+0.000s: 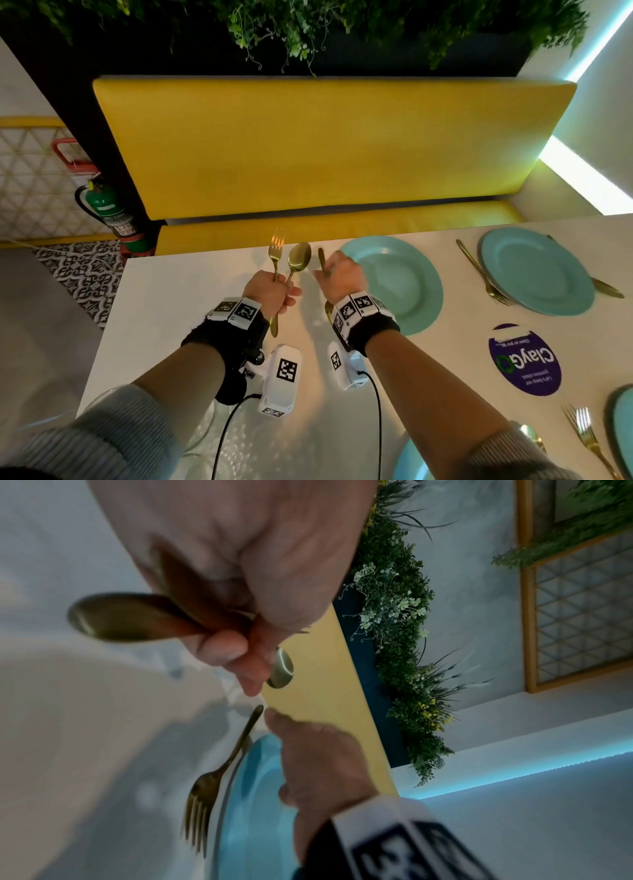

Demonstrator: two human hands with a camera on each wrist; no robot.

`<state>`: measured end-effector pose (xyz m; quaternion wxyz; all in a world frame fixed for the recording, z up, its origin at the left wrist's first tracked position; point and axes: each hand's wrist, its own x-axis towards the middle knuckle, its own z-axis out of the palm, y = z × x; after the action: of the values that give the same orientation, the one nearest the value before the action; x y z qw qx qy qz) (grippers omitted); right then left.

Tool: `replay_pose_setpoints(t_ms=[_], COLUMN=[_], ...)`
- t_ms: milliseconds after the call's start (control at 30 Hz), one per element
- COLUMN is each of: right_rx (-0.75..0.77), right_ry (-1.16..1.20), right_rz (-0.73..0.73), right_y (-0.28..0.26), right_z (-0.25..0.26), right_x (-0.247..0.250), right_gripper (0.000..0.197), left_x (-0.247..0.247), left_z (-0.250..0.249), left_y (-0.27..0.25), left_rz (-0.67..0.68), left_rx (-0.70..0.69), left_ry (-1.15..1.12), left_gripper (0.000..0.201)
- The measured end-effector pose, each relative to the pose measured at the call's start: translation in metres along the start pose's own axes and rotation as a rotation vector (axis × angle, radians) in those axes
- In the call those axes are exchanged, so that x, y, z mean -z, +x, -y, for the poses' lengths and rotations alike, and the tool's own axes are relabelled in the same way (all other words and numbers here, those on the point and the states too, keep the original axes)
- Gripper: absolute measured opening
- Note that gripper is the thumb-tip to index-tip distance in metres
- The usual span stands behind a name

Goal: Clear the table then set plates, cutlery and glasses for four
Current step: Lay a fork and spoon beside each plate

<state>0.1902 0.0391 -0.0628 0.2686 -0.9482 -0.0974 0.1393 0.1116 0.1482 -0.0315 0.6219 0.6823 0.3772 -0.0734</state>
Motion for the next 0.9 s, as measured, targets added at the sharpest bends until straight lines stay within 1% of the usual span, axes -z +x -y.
replay_pose_setpoints(t_ms=[67, 100, 167, 233, 267, 367, 500, 567, 633, 700, 800, 900], right_rx=[0.265, 0.365, 0.467, 0.51, 0.522, 0.517, 0.494, 0.458, 0.373, 0.258, 0.05, -0.172], right_ry=[-0.032, -0.087, -0.248, -0.363, -0.391, -0.431, -0.47, -0.457, -0.425, -0.377, -0.292, -0.338], right_rz=[0.026, 0.073, 0.198, 0.268, 0.277, 0.283, 0.304, 0.27, 0.249, 0.218, 0.103, 0.103], right_y=[-0.004, -0.006, -0.008, -0.008, -0.009, -0.013, -0.011, -0.006, 0.002, 0.011, 0.024, 0.035], right_z=[0.003, 0.003, 0.003, 0.0, -0.004, -0.017, -0.042, -0.057, -0.077, -0.1, -0.133, -0.162], right_x=[0.007, 0.012, 0.027, 0.045, 0.054, 0.075, 0.093, 0.103, 0.116, 0.13, 0.146, 0.153], right_gripper=[0.02, 0.019, 0.024, 0.026, 0.026, 0.025, 0.024, 0.023, 0.023, 0.023, 0.025, 0.028], left_x=[-0.005, -0.008, -0.016, -0.025, -0.031, -0.05, -0.077, -0.087, -0.096, -0.101, -0.104, -0.105], left_z=[-0.007, -0.011, -0.018, -0.024, -0.027, -0.034, -0.037, -0.038, -0.038, -0.037, -0.034, -0.033], left_y=[-0.003, -0.005, -0.008, -0.013, -0.015, -0.019, -0.017, -0.012, -0.008, -0.003, 0.003, 0.009], left_rz=[0.054, 0.089, 0.145, 0.161, 0.17, 0.224, 0.217, 0.17, 0.11, 0.083, 0.042, -0.005], left_rx=[0.049, 0.068, 0.072, 0.055, 0.057, 0.101, 0.077, 0.069, 0.074, 0.065, 0.039, 0.031], left_ry=[-0.005, 0.013, 0.1, 0.175, 0.168, 0.067, 0.009, -0.019, -0.054, -0.053, -0.015, -0.008], left_gripper=[0.018, 0.019, 0.018, 0.017, 0.018, 0.028, 0.026, 0.023, 0.021, 0.018, 0.014, 0.013])
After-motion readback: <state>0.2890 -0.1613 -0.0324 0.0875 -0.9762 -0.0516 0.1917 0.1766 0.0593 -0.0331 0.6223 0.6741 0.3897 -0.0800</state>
